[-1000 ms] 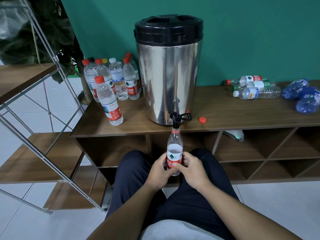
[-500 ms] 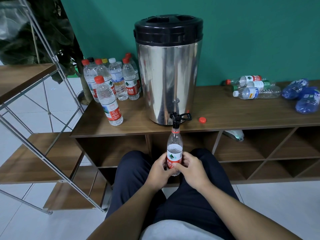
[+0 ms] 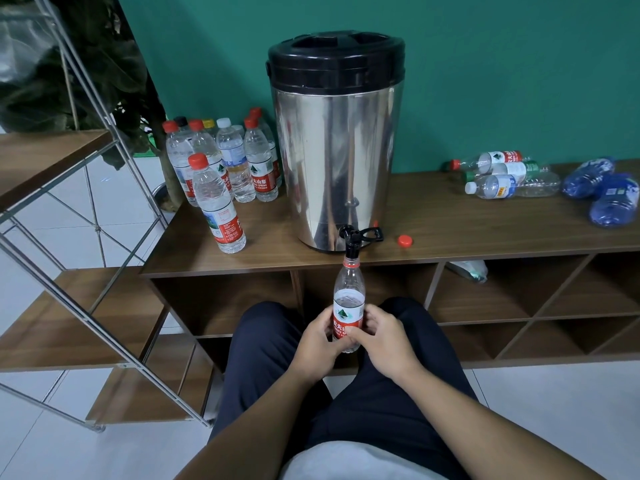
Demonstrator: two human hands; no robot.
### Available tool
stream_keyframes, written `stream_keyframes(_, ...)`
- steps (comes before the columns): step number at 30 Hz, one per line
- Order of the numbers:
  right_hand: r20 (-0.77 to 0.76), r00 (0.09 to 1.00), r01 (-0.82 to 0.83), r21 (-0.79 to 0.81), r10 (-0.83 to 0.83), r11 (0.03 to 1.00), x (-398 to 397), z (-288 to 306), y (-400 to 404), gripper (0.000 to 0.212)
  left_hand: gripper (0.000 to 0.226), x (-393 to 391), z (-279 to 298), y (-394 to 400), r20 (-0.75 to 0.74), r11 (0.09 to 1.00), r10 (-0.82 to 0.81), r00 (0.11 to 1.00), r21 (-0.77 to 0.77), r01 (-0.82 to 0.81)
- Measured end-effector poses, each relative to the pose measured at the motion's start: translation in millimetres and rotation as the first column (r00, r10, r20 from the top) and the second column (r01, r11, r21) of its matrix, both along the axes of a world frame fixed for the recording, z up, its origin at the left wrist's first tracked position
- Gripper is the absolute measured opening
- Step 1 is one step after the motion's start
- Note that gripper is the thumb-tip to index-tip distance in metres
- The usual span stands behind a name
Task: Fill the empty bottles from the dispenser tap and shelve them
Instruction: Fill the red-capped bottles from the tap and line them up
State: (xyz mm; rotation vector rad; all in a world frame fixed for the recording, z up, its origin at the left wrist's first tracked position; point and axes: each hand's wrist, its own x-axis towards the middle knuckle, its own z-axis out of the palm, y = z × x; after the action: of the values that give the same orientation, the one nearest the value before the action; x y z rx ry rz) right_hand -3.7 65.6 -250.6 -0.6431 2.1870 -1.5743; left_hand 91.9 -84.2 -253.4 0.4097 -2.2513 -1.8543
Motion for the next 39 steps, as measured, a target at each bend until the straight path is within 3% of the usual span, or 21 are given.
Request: stream_keyframes(39, -0.008, 1.0, -0.018, 0.022, 0.018, 1.0, -1.0, -1.1, 0.1, 0.053, 0.06, 4.0, 1.3, -2.4, 0.0, 0.999, -0.019, 1.0, -0.035, 0.019)
